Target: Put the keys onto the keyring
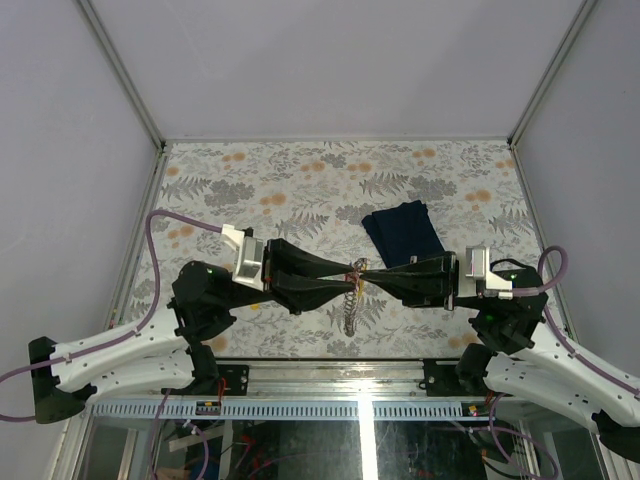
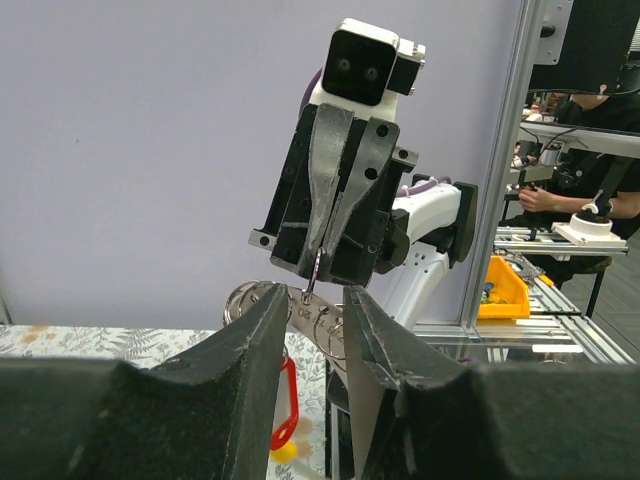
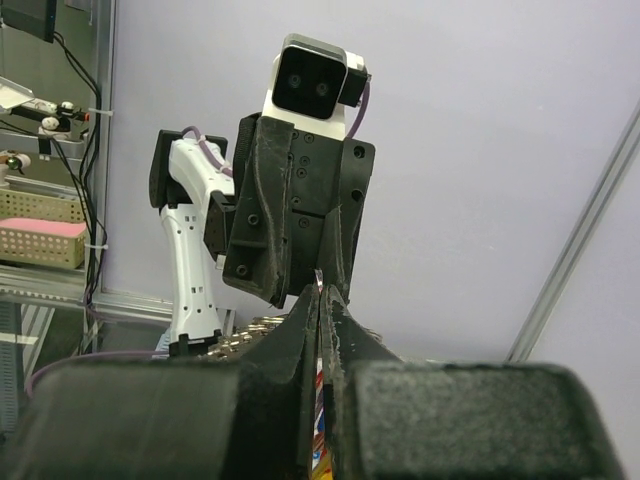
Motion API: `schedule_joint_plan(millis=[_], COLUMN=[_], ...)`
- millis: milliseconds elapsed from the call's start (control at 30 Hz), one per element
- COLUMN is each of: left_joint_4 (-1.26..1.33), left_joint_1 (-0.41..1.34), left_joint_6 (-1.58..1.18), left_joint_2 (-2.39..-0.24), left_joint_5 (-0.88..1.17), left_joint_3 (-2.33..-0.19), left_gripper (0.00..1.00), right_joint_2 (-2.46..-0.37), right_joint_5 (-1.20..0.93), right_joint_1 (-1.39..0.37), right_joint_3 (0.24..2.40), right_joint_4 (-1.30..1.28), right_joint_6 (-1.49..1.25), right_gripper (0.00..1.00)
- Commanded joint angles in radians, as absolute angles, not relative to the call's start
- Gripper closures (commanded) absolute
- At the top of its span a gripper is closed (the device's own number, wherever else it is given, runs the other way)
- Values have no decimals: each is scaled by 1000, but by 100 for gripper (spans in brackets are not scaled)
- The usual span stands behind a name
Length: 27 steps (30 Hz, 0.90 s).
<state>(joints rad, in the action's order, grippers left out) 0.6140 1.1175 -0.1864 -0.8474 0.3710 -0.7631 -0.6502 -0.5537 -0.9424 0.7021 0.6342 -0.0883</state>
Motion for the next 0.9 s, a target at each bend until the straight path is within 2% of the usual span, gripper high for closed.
schedule_joint_plan(millis=[0,167,300,700,800,867], left_joint_4=[709,707,695,623,588,565], left_joint_1=[1119,1120,1118,1119,1119,1118], left_joint_6=[-190,-185,-171,-127,-109,-102], left_joint_2=[-854,-862,-865,-882,-892,-897], left_joint_5=[393,406,415,468,502,516], left_joint_3=[-791,-794,-800,-842,-857,-867], left_gripper=[70,72,79,93,94,87], right_joint_2=[-648,-649,-650,-643,-640,-639], right_joint_5=[-575,-585,-594,-619,-617,-615], right_joint_1=[-942,-942,-942,-943,-942,-942], right_joint_3=[724,729,733,738,739,739], right_joint_4=[714,709,702,658,656,658], right_joint_6=[-90,-92,-92,-80,-80,-80], right_gripper=[100,100,100,100,100,100])
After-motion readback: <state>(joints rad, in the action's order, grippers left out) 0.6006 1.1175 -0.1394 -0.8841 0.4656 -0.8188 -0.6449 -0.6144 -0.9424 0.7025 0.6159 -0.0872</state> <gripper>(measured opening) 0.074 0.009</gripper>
